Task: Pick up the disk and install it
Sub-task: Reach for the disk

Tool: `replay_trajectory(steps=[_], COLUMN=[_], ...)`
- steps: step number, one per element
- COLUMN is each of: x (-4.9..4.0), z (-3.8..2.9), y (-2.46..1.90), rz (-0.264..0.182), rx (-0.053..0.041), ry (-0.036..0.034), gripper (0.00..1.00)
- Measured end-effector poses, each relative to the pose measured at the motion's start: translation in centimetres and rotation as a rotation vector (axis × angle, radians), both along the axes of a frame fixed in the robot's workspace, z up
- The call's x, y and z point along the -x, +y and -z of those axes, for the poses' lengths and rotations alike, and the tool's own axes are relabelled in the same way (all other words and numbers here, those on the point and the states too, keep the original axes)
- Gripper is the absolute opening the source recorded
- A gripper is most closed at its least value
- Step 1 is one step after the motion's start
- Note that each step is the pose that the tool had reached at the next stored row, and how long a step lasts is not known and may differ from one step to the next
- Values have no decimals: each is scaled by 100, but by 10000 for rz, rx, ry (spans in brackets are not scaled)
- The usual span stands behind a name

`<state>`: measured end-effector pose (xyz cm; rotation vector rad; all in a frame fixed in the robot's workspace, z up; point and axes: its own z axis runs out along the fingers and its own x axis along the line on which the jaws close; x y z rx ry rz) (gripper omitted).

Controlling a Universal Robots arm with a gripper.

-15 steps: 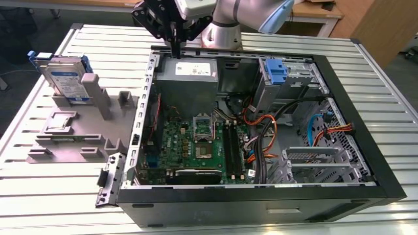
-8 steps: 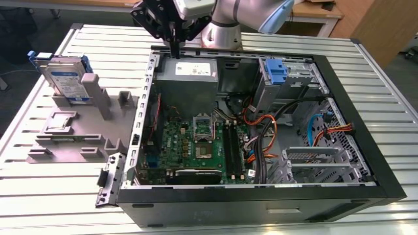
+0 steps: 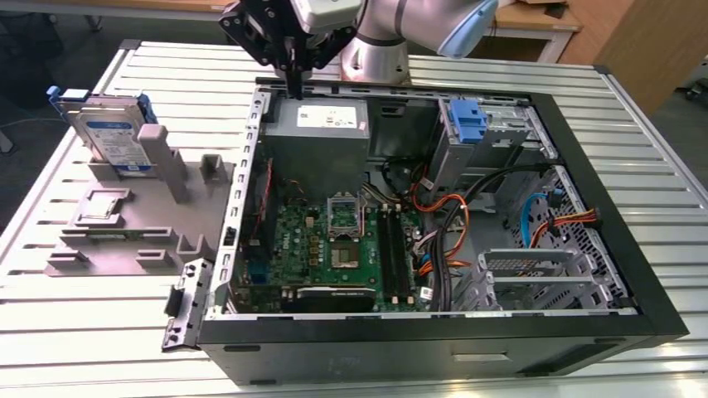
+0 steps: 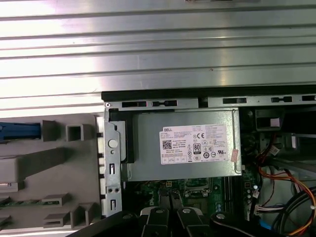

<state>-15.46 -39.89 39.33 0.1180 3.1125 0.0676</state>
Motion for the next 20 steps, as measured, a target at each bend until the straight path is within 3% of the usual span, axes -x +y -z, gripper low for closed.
replay_trajectory(steps=[20], x=[54], z=[0], y=[0], rz=[0], rx=[0], ry=[0], gripper=[15])
